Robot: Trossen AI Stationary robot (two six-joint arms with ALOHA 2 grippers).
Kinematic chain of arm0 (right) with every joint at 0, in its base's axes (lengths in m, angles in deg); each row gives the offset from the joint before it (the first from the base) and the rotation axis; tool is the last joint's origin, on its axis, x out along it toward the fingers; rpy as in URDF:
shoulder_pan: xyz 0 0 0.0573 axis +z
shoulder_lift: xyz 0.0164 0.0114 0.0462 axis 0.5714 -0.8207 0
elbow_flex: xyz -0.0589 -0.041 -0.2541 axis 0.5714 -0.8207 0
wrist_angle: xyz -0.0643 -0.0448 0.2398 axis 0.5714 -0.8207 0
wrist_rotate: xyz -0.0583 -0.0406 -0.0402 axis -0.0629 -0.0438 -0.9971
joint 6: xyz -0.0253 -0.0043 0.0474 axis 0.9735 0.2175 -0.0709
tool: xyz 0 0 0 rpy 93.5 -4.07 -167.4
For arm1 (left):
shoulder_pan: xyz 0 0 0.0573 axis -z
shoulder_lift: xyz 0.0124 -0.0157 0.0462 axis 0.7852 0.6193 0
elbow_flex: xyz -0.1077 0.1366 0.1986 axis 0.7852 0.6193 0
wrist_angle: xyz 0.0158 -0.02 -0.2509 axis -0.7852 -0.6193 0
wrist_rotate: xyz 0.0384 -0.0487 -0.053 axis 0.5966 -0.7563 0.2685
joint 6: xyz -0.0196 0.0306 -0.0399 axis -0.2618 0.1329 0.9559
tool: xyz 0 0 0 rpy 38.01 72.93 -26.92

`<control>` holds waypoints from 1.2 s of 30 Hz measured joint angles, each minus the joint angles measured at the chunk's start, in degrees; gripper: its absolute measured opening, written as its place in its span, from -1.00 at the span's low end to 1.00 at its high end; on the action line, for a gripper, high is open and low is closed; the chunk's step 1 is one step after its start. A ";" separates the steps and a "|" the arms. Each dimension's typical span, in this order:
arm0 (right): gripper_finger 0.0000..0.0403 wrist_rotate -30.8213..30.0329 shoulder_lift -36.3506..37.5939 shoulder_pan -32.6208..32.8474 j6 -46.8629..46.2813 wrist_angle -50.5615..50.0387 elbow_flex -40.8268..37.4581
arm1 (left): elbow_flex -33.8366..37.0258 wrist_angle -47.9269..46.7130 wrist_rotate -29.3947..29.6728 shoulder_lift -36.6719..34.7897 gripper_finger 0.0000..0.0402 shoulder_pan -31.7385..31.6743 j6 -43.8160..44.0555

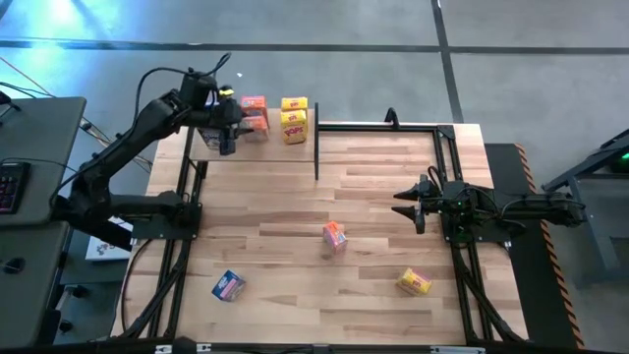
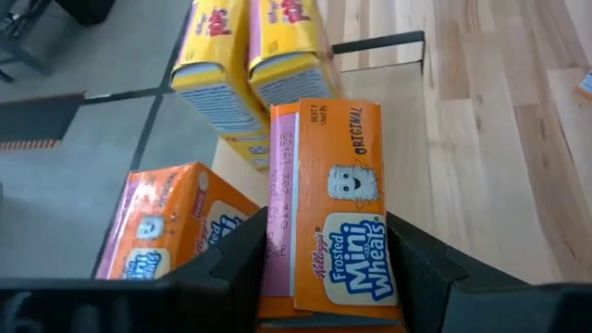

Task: Stack cereal on shelf
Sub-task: Put the top orange cereal box on the shelf aligned with the other orange cereal box

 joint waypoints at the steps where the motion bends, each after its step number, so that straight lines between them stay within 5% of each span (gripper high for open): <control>1: 0.02 0.00 0.00 0.00 0.00 0.00 0.00 | -0.11 0.05 -0.25 0.44 -0.20 -0.23 0.00; 20: 0.02 0.00 0.00 0.00 0.00 -0.01 0.00 | -0.21 0.08 -4.97 5.44 -0.19 -4.56 -2.02; 36: 0.02 0.00 0.00 -0.01 0.00 -0.02 0.00 | -0.20 0.30 -4.30 5.51 0.09 -4.93 -1.93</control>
